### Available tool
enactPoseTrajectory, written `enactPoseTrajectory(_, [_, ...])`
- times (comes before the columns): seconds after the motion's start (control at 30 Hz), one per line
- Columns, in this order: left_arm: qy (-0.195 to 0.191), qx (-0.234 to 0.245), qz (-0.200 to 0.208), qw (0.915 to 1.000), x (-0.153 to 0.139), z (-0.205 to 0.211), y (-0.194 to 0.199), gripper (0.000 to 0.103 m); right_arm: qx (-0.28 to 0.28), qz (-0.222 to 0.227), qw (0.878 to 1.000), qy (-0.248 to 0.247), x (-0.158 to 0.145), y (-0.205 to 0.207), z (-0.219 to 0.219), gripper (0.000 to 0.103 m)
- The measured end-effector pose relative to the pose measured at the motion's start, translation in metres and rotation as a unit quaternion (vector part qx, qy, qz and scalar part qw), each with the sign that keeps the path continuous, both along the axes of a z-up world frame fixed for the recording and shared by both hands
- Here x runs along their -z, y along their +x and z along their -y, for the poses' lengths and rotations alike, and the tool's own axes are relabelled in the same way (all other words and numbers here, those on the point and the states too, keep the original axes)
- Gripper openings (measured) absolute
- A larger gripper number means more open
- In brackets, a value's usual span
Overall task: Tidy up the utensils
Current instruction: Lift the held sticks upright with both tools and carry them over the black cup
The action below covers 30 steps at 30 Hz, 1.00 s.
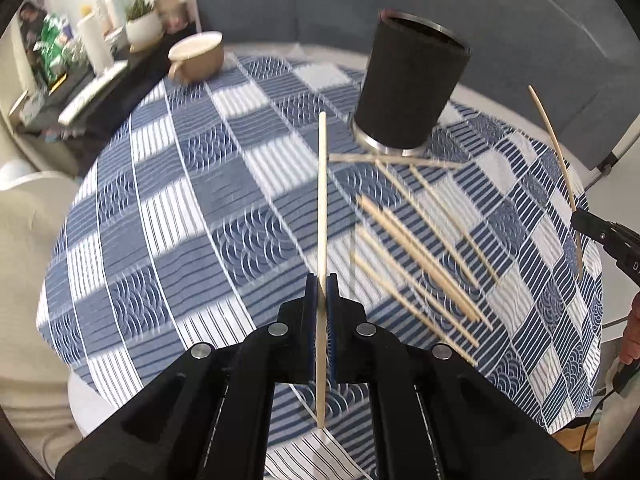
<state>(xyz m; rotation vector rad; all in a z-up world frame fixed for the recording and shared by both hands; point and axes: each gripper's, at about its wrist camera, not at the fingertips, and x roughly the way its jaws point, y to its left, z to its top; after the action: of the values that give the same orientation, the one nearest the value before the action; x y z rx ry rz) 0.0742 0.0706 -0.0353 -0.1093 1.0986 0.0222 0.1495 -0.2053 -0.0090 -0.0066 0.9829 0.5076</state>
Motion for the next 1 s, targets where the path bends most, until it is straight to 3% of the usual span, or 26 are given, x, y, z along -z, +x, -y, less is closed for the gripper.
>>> enactPoseTrajectory(0.2, [-0.013,0.030,0.028,0.9991,-0.018,-0.024,0.029,0.005,0.033,0.025,0.999,0.010,-0.013,0.005,-0.017,0.005])
enactPoseTrajectory(0.5, [-0.018,0.112,0.059,0.9918,-0.043,-0.045,0.096,0.005,0.090,0.066,0.993,0.031,-0.035,0.031,-0.062,0.005])
enactPoseTrajectory(1.0, [-0.045,0.221,0.139,0.9643,-0.095,-0.018,0.181,0.005,0.177,0.165,0.967,0.079,-0.079,0.069,-0.090,0.005])
